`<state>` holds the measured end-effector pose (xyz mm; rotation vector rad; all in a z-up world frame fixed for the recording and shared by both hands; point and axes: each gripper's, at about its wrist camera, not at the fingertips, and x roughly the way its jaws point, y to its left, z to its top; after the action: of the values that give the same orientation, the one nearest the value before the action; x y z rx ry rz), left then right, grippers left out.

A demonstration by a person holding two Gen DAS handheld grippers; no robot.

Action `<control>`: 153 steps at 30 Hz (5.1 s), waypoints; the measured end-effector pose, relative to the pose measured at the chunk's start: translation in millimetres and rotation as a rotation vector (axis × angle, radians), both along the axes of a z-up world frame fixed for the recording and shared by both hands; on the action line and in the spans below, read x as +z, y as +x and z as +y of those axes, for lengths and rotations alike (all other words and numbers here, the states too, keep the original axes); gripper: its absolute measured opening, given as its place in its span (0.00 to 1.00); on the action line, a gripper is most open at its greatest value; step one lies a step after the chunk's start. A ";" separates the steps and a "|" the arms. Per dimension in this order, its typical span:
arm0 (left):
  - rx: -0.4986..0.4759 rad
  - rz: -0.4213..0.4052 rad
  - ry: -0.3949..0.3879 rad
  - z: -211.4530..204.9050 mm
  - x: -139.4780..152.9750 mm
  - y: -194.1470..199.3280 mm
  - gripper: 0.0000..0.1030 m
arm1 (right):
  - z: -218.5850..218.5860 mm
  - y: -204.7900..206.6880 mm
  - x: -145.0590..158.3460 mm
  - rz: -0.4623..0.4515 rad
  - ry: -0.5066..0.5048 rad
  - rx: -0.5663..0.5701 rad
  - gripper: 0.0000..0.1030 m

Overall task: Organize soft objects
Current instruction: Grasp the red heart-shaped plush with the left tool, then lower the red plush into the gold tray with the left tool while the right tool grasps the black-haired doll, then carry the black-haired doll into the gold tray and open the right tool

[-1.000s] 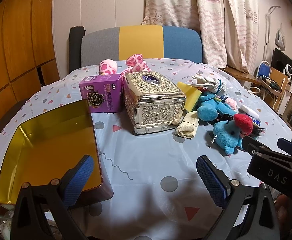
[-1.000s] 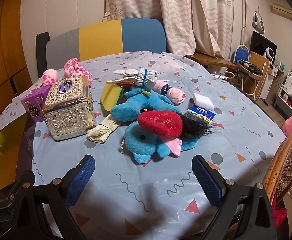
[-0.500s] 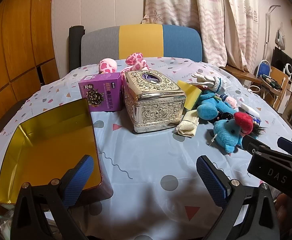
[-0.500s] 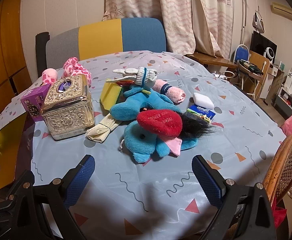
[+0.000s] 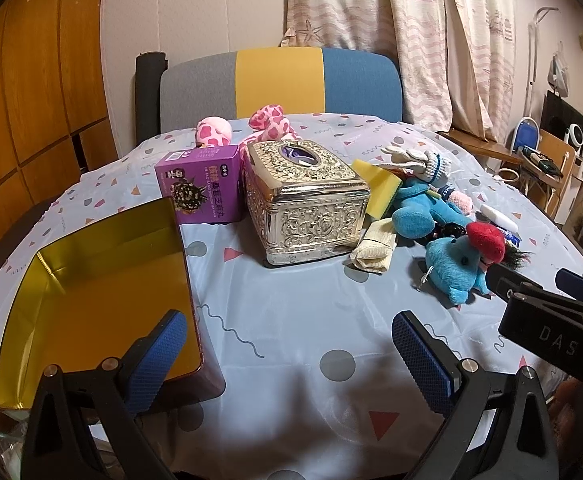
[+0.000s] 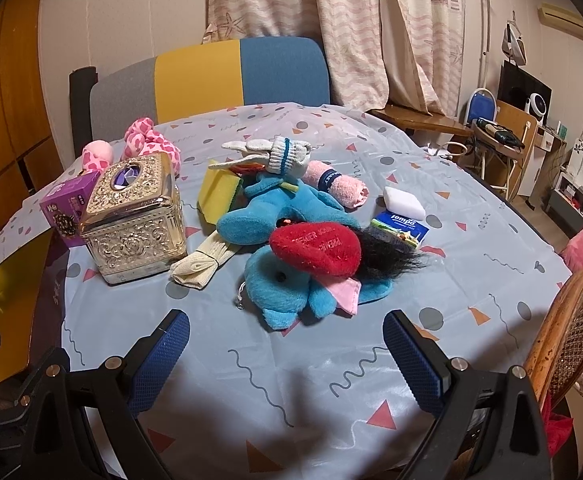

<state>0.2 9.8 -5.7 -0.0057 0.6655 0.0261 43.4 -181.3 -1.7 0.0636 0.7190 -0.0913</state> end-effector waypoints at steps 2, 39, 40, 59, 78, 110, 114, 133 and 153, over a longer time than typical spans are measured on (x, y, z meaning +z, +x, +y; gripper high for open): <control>-0.003 0.002 0.002 -0.6 -0.1 0.3 1.00 | -2.1 0.9 0.7 -0.002 -0.001 -0.004 0.96; -0.507 0.183 -0.150 -108.7 7.3 93.2 0.83 | -164.8 36.3 9.3 -0.057 0.418 -0.200 0.97; -0.535 0.166 -0.135 -118.4 10.7 101.2 0.82 | -166.5 35.3 9.3 -0.066 0.431 -0.199 0.97; -0.662 0.223 -0.095 -175.5 -13.4 146.4 0.22 | -175.2 33.5 3.7 -0.090 0.493 -0.210 0.97; -0.306 0.101 -0.318 49.0 39.3 55.0 0.23 | -84.6 134.0 -12.0 0.233 0.191 0.144 0.68; 0.238 0.200 -0.382 217.5 -23.4 158.0 0.62 | -40.2 183.3 -89.1 0.491 -0.040 0.289 0.41; 0.241 0.193 -0.334 209.1 -17.8 134.3 0.62 | -35.6 182.8 -88.4 0.485 -0.062 0.302 0.39; 0.165 0.076 -0.213 140.1 8.2 26.9 0.90 | -34.3 172.9 -78.6 0.430 -0.055 0.321 0.22; 0.256 0.038 -0.238 175.3 18.1 1.1 0.92 | -19.0 109.2 43.9 0.165 0.069 0.420 0.03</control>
<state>1.2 185.2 12.4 -0.3208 0.6989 0.1937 152.6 -200.3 42.2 -0.0301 0.8871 0.3332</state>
